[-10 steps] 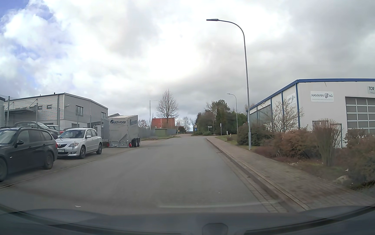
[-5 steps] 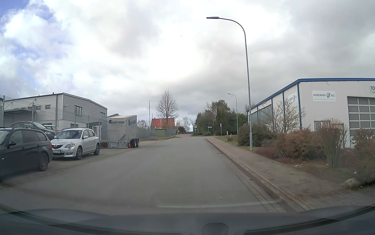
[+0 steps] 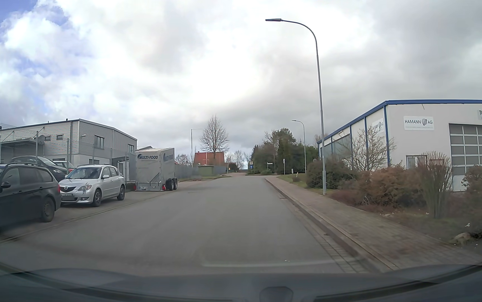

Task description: Follow the waypoints while adhering to traffic rules and regulations

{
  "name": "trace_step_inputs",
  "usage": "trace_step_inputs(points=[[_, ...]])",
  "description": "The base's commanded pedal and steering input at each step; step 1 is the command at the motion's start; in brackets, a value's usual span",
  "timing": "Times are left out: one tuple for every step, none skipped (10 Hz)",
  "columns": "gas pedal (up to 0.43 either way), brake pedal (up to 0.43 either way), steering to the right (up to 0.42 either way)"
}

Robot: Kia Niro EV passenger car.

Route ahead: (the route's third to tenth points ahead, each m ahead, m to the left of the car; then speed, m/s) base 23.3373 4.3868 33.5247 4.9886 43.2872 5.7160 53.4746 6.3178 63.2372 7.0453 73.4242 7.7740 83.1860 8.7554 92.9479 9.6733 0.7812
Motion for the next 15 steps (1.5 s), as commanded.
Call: trace_step_inputs(points=[[0.0,0.0,0.003],[0.0,0.0,0.003],[0.0,0.0,0.003],[0.0,0.0,0.003],[0.0,0.0,0.003],[0.0,0.0,0.003],[0.0,0.0,0.004],[0.0,0.0,0.003],[0.0,0.0,0.003],[0.0,0.0,0.003],[0.0,0.0,0.003],[0.0,0.0,0.003],[0.0,0.0,0.003],[0.0,0.0,0.003],[0.0,0.0,0.003]])
